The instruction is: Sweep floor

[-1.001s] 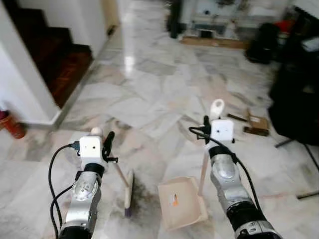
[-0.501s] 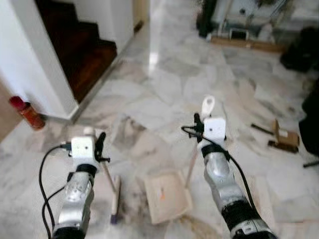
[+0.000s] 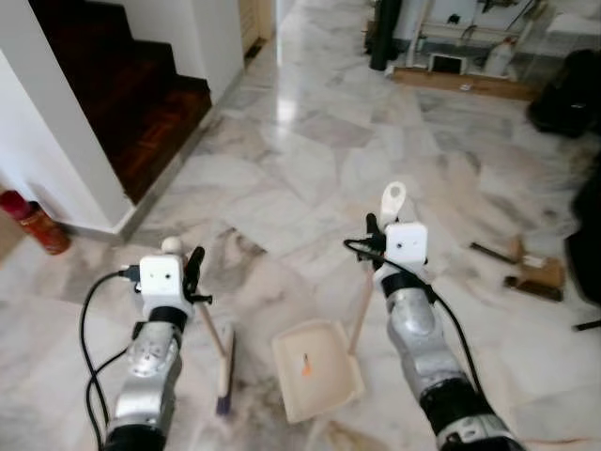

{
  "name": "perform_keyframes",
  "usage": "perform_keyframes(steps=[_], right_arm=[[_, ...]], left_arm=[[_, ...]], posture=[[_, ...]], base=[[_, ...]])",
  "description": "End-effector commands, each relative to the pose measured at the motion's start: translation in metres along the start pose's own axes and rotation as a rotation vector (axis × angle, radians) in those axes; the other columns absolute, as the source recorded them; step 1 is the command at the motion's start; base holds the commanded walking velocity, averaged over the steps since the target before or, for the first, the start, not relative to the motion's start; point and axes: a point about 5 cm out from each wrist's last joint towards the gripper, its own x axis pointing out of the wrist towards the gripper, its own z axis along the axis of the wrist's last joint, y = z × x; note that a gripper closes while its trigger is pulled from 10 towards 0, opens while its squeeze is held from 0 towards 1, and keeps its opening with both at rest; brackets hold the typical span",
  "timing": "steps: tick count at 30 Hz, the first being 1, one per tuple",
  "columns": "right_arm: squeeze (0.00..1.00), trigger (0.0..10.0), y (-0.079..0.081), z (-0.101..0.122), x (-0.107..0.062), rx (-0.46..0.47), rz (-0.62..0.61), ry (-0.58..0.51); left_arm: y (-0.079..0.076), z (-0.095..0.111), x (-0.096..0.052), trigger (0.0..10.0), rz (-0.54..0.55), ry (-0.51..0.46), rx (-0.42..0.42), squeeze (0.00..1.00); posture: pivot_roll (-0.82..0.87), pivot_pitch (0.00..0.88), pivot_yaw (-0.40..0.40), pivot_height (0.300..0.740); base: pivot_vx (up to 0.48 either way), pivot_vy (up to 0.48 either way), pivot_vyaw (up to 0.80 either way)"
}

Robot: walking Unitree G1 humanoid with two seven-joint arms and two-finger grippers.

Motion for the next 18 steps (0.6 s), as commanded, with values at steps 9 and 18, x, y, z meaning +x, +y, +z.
perform_keyframes(steps=[9, 18], right_arm=[[0.00, 10.0, 0.0043, 0.0156, 0.0076, -0.008, 0.020, -0.063], [0.00, 10.0, 0.0054, 0.0152, 0.0075, 0.000, 0.026, -0.062]], left_arm=[[0.0025, 0.0062, 0.0022, 10.0, -0.001, -0.029, 0.013, 0.00], [0.0024, 0.0059, 0.0023, 10.0, 0.000, -0.027, 0.010, 0.00]], posture=[[0.04, 0.092, -0.027, 0.740], [0.04, 0.090, -0.028, 0.740]], base=[[0.312, 0.000, 0.00], [0.315, 0.000, 0.00]])
